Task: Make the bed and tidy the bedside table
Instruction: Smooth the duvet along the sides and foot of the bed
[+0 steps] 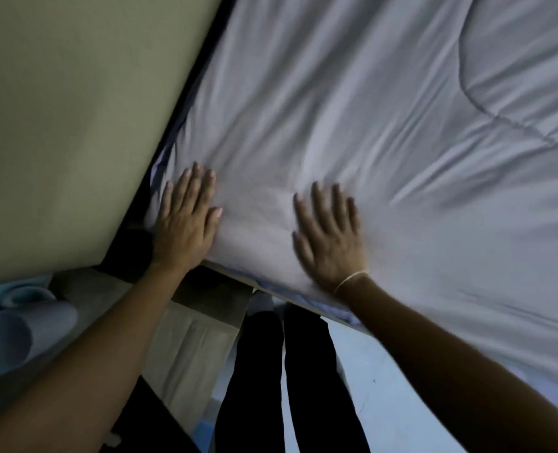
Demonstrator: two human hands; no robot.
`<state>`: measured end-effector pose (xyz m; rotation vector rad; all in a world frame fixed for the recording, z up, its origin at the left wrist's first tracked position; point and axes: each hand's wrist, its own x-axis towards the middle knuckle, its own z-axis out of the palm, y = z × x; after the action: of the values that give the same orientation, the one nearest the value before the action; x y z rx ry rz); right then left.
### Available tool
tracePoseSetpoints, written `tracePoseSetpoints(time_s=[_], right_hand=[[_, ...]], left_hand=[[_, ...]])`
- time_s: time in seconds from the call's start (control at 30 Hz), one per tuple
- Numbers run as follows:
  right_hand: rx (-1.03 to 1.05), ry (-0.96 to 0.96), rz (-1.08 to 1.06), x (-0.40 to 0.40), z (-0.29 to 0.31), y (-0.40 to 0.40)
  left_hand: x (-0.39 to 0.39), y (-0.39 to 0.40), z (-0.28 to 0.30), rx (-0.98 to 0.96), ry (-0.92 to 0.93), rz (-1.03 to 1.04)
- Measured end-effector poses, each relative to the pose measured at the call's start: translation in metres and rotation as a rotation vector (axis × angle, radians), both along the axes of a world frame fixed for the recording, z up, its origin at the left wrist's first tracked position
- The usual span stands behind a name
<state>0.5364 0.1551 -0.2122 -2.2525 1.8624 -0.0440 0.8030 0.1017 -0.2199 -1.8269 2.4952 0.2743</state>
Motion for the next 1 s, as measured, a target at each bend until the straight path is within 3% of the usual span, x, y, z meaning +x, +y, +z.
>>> tracePoseSetpoints(time_s=[0.2, 0.3, 0.4, 0.5, 0.6, 0.67, 0.77, 1.0], right_hand=[[0.089, -0.004, 0.399, 0.044, -0.004, 0.074], [0.040, -0.147, 0.493, 0.030, 0.009, 0.069], [-0.069, -0.267, 0.380, 0.000, 0.027, 0.030], [-0.182, -0.183, 0.108, -0.034, 0.030, -0.032], [-0.104, -0.096, -0.157, -0.044, 0.020, -0.083], [-0.027, -0.047, -0.225, -0.027, 0.009, -0.091], [0.021, -0.001, -0.160, 0.015, 0.001, -0.070], [0.016, -0.041, 0.261, 0.071, -0.003, 0.016]], left_hand=[[-0.015, 0.025, 0.018, -0.009, 0.147, 0.195], [-0.041, 0.003, 0.038, -0.072, 0.243, 0.150], [-0.068, -0.037, 0.048, -0.081, 0.259, 0.051], [-0.083, -0.074, 0.043, -0.073, 0.185, 0.024], [-0.065, -0.078, 0.019, -0.047, 0.071, 0.160], [-0.044, -0.058, 0.006, -0.046, 0.049, 0.227], [-0.022, -0.013, -0.002, -0.053, 0.034, 0.245], [0.004, 0.048, -0.001, 0.022, 0.078, 0.336]])
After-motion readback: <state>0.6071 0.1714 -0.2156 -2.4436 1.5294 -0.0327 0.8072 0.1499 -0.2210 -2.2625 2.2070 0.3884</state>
